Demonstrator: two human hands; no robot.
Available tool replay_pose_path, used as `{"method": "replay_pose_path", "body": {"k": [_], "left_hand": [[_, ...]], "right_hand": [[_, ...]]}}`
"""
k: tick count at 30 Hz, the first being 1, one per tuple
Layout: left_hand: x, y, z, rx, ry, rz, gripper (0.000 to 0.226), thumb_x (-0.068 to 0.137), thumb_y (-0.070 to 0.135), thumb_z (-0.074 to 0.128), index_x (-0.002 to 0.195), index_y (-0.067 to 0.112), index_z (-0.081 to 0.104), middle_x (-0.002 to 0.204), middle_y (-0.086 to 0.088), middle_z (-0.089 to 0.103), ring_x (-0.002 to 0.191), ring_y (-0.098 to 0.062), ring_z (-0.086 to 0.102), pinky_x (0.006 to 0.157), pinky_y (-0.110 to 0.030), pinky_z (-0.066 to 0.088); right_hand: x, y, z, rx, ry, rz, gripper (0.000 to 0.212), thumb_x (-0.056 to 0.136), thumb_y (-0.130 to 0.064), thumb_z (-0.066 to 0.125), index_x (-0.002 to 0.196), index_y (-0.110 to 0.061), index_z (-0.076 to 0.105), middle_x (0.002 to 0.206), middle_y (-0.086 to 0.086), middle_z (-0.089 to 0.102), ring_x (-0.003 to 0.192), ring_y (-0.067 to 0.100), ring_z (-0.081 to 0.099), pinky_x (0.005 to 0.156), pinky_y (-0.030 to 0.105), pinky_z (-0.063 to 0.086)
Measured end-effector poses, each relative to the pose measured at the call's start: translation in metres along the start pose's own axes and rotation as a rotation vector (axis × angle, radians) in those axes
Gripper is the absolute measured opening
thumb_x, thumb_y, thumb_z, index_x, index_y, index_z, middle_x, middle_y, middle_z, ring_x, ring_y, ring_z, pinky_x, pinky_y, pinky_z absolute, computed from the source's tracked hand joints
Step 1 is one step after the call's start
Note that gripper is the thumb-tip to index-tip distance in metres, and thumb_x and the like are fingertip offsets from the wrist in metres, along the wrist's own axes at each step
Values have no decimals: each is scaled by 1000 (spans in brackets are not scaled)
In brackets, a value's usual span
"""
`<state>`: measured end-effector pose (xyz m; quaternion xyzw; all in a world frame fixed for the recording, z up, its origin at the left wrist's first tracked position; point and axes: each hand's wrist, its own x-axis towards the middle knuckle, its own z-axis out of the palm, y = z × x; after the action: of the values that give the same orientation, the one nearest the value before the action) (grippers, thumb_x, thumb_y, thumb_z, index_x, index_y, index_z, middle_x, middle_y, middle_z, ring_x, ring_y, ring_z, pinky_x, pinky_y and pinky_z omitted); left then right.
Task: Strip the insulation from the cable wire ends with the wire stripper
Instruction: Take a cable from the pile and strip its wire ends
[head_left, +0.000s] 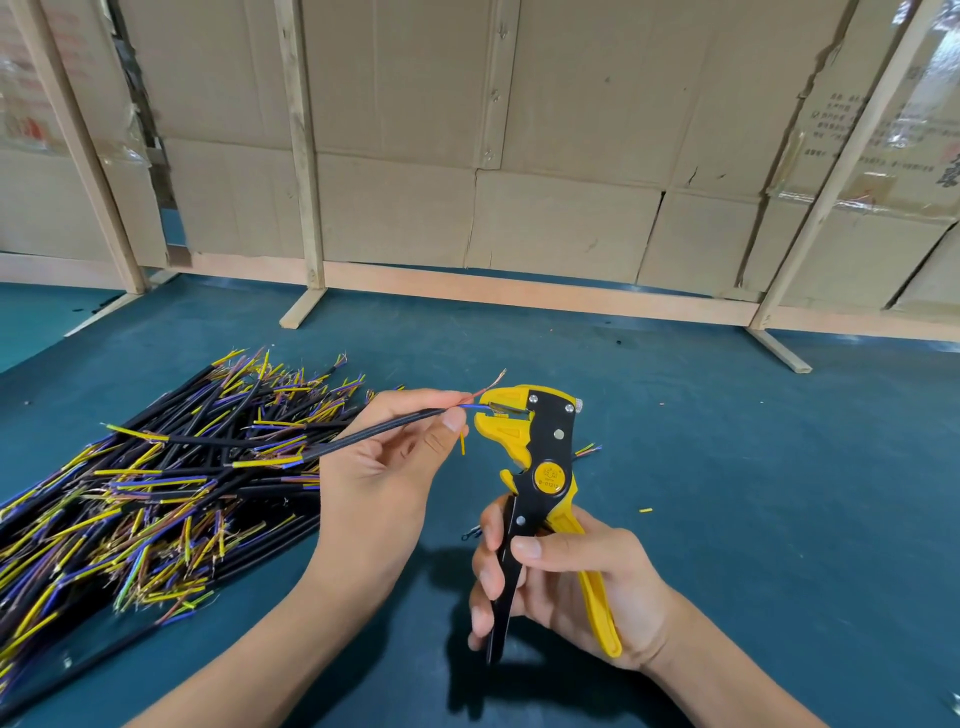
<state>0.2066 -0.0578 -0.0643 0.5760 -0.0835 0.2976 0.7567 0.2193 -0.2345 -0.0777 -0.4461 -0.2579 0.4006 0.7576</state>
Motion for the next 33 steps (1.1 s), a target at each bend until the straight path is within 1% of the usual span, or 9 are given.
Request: {"method": "replay_pose_path", "body": {"k": [2,6,11,14,16,19,23,28,33], "left_hand": [[-1,0,0,10,21,15,17,88,6,71,94,21,76,99,-9,75,91,-23,69,83,-25,54],[-1,1,1,13,25,18,18,87,7,71,94,23,76,99,-7,75,89,-22,69,82,-23,54],[0,0,2,3,21,-9,11,87,8,71,96,12,74,93,-7,76,81,-11,68,71,-15,50],[0,0,2,-41,42,-58,11,84,16,73,93,19,76,92,-5,77,75,-8,68,67,-13,49],[1,-1,0,-65,30,-86,12,82,20,75,93,25,77,93,-5,77,78,-11,68,66,-16,48],[1,-3,-2,-70,1,-102,14,81,24,77,94,26,76,94,-7,76,83,-15,68,67,-20,49],[-1,-4,1,-94,0,-93,12,84,15,74,93,23,76,94,-7,77,78,-11,67,70,-17,50],[-3,-3,3,-37,8,-26,12,87,2,69,99,2,70,94,2,77,79,-3,69,71,-12,50],[-4,-2,3,-28,14,-17,12,86,5,70,99,4,70,91,5,77,76,-1,68,70,-11,50]], "right_hand": [[0,0,0,-1,1,-2,21,88,-17,70,101,-5,58,87,15,63,80,34,66,86,52,52],[0,0,0,6,0,-2,21,88,-16,69,101,-5,58,87,16,62,81,35,66,86,53,51],[0,1,1,-6,9,-6,24,87,-18,71,101,-5,58,86,16,62,80,35,66,86,52,52],[0,0,1,-8,10,-5,24,87,-18,72,101,-5,58,86,16,62,80,35,66,86,53,52],[0,0,1,-4,14,-6,24,87,-18,72,101,-5,58,87,16,62,80,35,65,86,53,52],[0,1,1,-1,10,-7,24,88,-17,70,102,-4,57,87,16,62,81,35,66,86,53,52],[0,1,1,-6,5,-7,23,88,-17,70,102,-4,57,88,17,62,81,35,66,86,53,52],[0,1,0,-6,-8,-3,24,87,-17,71,102,-4,56,87,16,62,81,35,66,86,52,52],[-1,1,-2,-22,-7,4,19,89,-17,68,98,-4,58,85,16,64,78,34,67,86,51,52]]}}
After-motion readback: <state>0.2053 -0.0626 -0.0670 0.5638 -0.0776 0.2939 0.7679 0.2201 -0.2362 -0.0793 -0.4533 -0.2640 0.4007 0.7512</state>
